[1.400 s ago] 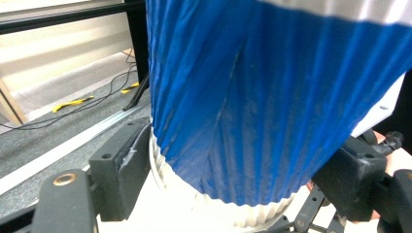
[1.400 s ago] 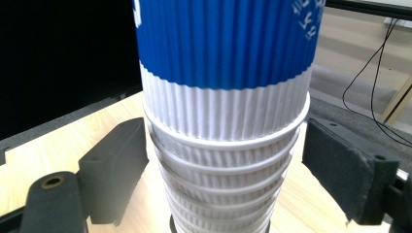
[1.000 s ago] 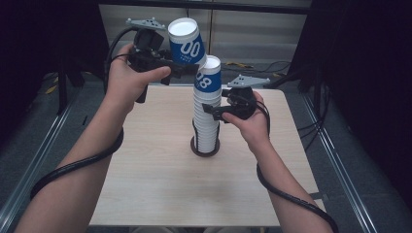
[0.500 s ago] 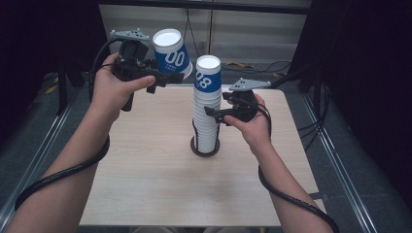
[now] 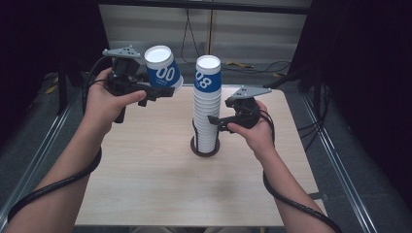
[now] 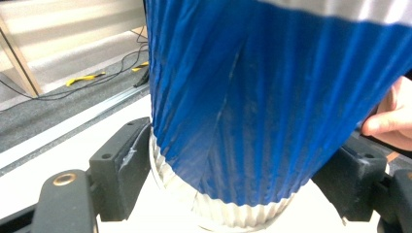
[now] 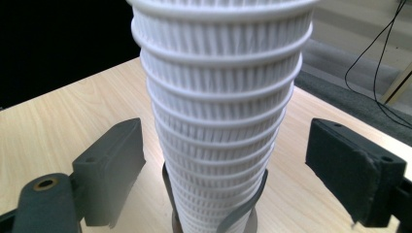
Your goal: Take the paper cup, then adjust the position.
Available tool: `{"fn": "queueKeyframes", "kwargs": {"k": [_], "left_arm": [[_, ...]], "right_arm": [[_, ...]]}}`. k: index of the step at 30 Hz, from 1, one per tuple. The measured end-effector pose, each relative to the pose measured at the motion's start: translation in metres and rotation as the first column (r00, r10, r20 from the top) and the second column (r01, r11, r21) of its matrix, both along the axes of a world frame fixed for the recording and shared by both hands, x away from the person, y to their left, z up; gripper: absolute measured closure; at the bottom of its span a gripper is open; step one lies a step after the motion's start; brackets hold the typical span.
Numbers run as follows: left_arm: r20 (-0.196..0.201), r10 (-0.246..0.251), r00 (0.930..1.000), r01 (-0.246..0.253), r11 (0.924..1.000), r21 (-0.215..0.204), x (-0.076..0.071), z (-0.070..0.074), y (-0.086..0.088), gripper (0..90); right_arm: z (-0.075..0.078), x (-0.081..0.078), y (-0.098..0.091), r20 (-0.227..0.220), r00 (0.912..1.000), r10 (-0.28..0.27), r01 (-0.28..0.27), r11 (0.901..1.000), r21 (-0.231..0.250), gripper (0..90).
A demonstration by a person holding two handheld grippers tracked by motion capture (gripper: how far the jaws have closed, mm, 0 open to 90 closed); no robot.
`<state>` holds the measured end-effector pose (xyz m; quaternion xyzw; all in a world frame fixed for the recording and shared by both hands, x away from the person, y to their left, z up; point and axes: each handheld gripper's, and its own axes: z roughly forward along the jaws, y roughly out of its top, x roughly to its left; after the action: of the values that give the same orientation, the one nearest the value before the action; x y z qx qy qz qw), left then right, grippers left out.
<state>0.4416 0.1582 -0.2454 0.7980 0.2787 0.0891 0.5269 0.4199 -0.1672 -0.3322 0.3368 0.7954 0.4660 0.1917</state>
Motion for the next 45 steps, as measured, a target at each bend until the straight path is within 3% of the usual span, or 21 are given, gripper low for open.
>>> {"fn": "queueKeyframes", "kwargs": {"k": [15,31,43,45], "left_arm": [[-0.031,-0.02,0.9993,0.021,0.9996,0.02,-0.003,-0.032,0.006,21.1],[-0.063,-0.05,0.9968,0.053,0.9976,0.045,-0.006,-0.058,0.01,21.1],[-0.093,-0.079,0.9925,0.087,0.9927,0.084,-0.015,-0.085,0.013,21.2],[-0.093,-0.08,0.9925,0.09,0.9901,0.108,-0.017,-0.089,0.013,21.3]], "right_arm": [[-0.018,-0.015,-0.005,-0.025,0.9986,0.047,-0.048,0.9986,-0.023,12.8],[-0.024,-0.021,-0.013,-0.044,0.9975,0.055,-0.057,0.9976,-0.04,12.3],[-0.031,-0.024,-0.01,-0.057,0.9955,0.076,-0.08,0.9953,-0.055,12.3],[-0.033,-0.024,-0.01,-0.06,0.995,0.08,-0.084,0.9947,-0.06,12.3]]}}
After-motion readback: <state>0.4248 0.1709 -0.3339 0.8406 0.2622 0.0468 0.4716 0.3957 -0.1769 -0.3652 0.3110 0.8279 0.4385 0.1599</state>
